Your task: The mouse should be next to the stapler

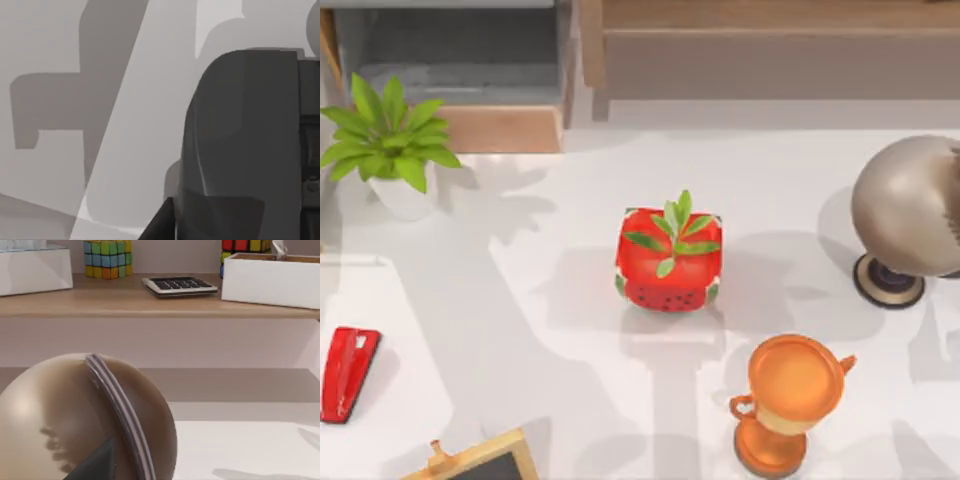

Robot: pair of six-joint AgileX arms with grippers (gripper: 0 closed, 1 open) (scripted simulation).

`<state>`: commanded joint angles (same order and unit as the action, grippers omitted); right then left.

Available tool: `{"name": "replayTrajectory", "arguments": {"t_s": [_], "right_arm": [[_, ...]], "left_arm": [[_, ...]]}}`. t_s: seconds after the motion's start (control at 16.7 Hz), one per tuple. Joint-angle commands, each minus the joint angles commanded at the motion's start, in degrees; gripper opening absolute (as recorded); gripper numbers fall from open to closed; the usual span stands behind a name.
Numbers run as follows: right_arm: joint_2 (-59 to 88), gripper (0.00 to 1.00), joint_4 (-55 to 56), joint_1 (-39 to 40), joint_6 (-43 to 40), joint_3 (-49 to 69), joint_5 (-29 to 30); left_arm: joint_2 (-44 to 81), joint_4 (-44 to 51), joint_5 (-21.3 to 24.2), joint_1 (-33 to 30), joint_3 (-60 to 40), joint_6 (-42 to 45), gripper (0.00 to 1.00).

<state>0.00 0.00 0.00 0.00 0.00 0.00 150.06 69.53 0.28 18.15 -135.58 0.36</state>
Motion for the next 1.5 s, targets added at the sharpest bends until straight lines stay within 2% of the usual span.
{"name": "replayTrajectory", "arguments": {"t_s": [0.18,0.24,0.9,1.2,1.5], "right_arm": [[0.00,1.00,0.00,0.00,0.00,0.00,0.00],[0.00,1.00,0.00,0.00,0.00,0.00,0.00],[0.00,1.00,0.00,0.00,0.00,0.00,0.00],[0.00,1.00,0.00,0.00,0.00,0.00,0.00],[0.00,1.00,0.00,0.00,0.00,0.00,0.00]], "left_arm": [[0.00,0.00,0.00,0.00,0.00,0.00,0.02],[0.00,0.00,0.00,0.00,0.00,0.00,0.00],[-1.65,-0.14,-0.12,0.30,-0.10,-0.37,0.00],[-11.19,-1.97,-0.55,-0.22,4.09,-3.52,0.00],[-24.92,-5.87,-0.65,-5.71,14.51,-7.92,0.00]]}}
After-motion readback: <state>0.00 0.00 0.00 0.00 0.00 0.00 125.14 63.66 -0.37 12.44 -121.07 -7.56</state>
